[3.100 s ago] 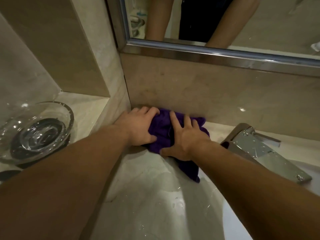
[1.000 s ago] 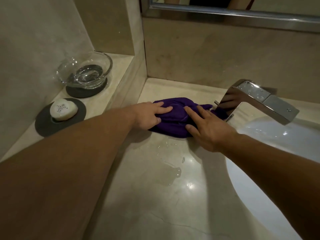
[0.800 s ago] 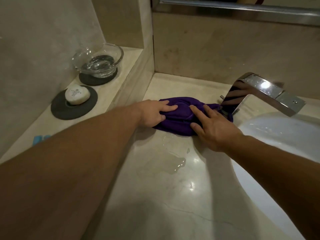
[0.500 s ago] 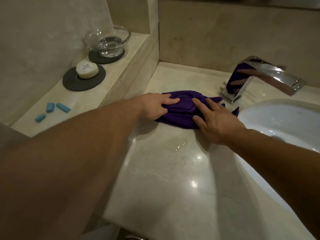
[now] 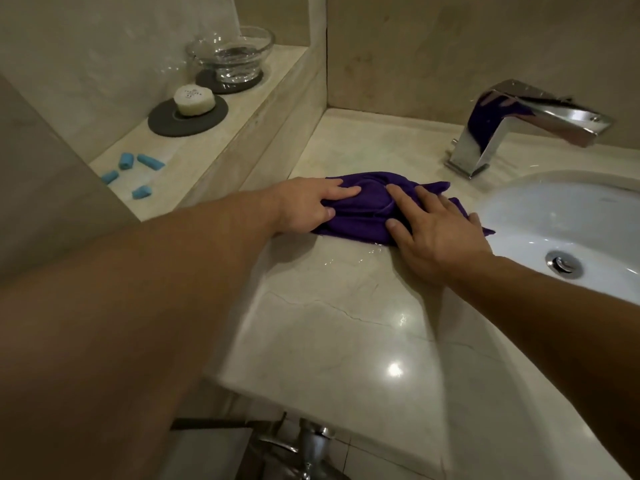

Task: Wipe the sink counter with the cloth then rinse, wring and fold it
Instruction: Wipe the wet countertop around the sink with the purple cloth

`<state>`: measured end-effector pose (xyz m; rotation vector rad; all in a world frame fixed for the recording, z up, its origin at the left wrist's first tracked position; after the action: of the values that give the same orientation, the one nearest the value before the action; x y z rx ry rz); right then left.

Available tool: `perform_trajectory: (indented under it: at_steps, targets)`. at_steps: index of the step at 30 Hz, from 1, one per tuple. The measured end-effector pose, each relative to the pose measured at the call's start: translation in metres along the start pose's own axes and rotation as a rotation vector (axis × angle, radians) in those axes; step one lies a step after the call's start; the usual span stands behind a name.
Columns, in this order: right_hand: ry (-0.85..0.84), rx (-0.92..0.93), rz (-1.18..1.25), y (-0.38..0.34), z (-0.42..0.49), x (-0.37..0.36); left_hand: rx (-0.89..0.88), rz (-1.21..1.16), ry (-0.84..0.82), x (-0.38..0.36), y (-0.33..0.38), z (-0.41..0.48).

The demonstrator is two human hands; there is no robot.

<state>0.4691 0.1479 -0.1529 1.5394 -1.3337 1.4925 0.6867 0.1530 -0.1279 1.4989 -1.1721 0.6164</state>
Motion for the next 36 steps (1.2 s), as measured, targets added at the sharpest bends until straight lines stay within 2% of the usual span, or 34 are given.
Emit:
perform_trajectory:
  at_steps: [17, 36]
  targets:
    - [0.045, -0.018, 0.037, -0.016, -0.032, -0.016, -0.041, 0.046, 0.0, -0.01, 0.001, -0.033]
    - [0.094, -0.079, 0.049, -0.045, -0.095, -0.034, -0.035, -0.022, 0.04, -0.034, 0.003, -0.085]
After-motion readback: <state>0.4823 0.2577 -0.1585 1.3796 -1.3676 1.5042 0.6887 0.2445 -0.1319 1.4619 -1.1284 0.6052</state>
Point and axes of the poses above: each hand's wrist, its own z-axis towards the middle knuckle, its own x-axis out of the back of the hand, y = z × x, the point moved 3 cm from there along z, towards the middle knuckle, and after that the axes turned 1 degree about z, right-handed, at the moved point
